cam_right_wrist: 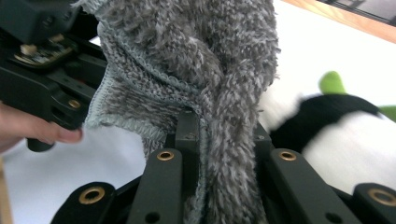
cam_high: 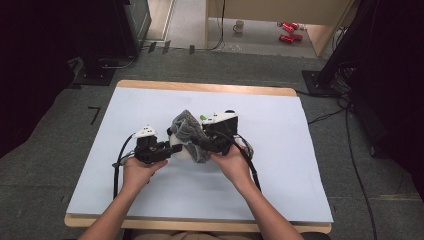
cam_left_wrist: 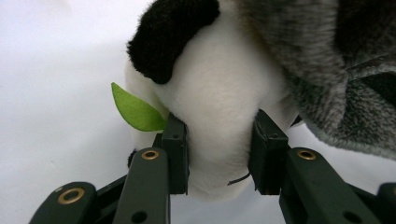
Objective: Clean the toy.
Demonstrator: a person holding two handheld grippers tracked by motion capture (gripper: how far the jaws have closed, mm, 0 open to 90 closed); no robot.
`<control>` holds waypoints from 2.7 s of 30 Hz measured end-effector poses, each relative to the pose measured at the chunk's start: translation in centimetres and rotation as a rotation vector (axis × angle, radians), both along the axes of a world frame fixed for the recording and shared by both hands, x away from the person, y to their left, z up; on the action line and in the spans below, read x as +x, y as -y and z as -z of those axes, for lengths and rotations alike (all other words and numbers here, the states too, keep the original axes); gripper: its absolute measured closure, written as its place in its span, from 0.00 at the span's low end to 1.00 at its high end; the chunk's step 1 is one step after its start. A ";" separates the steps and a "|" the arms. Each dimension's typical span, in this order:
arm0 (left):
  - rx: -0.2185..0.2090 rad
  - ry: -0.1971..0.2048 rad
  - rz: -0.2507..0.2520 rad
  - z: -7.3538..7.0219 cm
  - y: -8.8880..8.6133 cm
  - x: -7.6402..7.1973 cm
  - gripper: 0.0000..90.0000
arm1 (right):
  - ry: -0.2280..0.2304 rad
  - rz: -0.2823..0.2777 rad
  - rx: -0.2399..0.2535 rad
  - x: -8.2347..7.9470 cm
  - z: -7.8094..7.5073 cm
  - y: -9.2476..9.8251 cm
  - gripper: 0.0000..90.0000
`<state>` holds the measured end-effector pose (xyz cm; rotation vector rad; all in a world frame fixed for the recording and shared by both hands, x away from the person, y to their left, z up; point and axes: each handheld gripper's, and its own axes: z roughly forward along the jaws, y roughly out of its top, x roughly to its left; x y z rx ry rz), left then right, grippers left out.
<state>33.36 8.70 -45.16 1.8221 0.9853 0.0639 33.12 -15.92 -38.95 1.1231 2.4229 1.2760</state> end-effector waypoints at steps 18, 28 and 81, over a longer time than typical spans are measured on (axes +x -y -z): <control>-0.007 -0.037 0.006 -0.3 -0.2 1.4 0.72 | 0.018 0.118 -0.019 0.5 -1.8 4.9 0.84; -0.009 -0.054 0.002 -0.5 -0.2 1.9 0.72 | 0.009 0.226 0.012 0.5 -2.1 8.7 0.84; 0.043 -0.017 0.007 -0.8 0.9 -0.2 0.71 | 0.042 0.007 -0.061 0.3 -0.8 0.5 0.83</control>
